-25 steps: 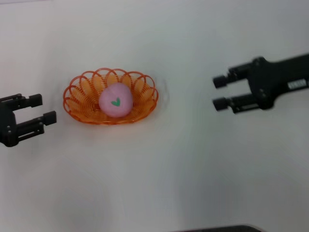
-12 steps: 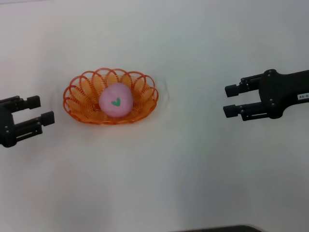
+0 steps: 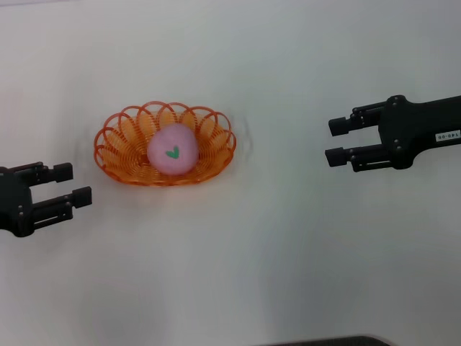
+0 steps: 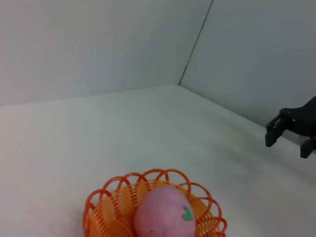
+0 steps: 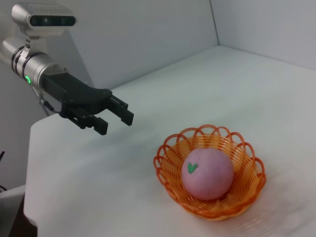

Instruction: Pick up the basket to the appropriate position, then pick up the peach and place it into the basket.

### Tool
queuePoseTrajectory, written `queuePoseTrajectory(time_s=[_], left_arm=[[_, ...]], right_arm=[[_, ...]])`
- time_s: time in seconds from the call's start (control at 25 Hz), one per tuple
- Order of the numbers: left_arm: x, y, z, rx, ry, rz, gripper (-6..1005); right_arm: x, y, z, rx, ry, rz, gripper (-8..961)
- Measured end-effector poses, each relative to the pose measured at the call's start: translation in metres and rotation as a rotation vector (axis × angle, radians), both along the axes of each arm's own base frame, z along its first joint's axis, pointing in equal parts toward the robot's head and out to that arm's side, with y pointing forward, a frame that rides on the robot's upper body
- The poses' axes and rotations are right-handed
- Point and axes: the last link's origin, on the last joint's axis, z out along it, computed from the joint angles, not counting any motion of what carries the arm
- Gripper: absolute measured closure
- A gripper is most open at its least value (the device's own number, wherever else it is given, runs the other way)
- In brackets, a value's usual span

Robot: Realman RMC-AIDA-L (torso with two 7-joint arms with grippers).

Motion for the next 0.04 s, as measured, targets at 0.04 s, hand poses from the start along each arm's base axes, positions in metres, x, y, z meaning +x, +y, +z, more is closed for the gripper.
queuePoseTrajectory(time_s=[0.04], left_arm=[[0.0,-0.0001,-0.0006,-0.002,-0.002,0.001,384]], right_arm=[[-0.0002,0.0005,-0.0003,0.002,0.0,0.0,325]])
